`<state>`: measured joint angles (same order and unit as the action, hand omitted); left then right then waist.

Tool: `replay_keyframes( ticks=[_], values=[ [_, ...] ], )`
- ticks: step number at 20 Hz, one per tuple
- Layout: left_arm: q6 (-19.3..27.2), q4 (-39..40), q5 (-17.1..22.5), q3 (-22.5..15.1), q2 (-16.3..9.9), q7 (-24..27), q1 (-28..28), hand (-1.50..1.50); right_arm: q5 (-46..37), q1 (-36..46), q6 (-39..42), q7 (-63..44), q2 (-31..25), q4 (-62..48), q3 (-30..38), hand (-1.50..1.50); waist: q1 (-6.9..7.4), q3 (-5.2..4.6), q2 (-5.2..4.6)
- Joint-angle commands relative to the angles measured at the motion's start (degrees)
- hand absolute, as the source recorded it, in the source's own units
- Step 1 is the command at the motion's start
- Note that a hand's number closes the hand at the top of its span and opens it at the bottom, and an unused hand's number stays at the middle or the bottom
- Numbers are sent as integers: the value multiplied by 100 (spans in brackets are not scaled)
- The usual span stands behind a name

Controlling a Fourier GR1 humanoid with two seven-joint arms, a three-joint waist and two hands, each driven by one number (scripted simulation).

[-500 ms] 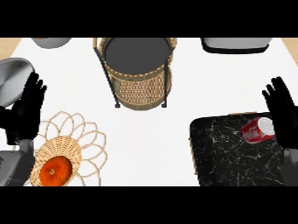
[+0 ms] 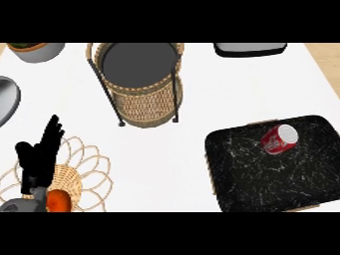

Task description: Pick the can from the tray and place it in the tiered basket

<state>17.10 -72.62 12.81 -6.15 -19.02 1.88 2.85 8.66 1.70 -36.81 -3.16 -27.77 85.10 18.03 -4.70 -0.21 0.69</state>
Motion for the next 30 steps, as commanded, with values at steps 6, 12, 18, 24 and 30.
replay_keyframes(
  ticks=[6, 12, 18, 24, 30],
  values=[
    [138, -442, -386, -677, 409, 124, -879, 0, -887, -1439, -2139, -161, 1220, 2461, 50, -150, 344, 4, -27],
    [236, -601, -520, -747, 429, -132, -535, 0, -1542, -2804, -1196, -2130, 666, 2928, -1119, -150, 417, -36, -108],
    [84, -658, -461, -666, 272, -339, -364, 0, -2253, -3505, -204, -3909, -611, 3359, -1353, -150, 555, -64, -193],
    [109, -686, -524, -718, 342, -421, -294, 0, -3312, -3493, 451, -6117, -1330, 4043, -1301, -150, 687, -50, -189],
    [175, -584, -705, -922, 566, -218, -420, 0, -4274, -2448, 1305, -7743, -1356, 3992, -1668, -150, 794, -17, -171]
  ],
)
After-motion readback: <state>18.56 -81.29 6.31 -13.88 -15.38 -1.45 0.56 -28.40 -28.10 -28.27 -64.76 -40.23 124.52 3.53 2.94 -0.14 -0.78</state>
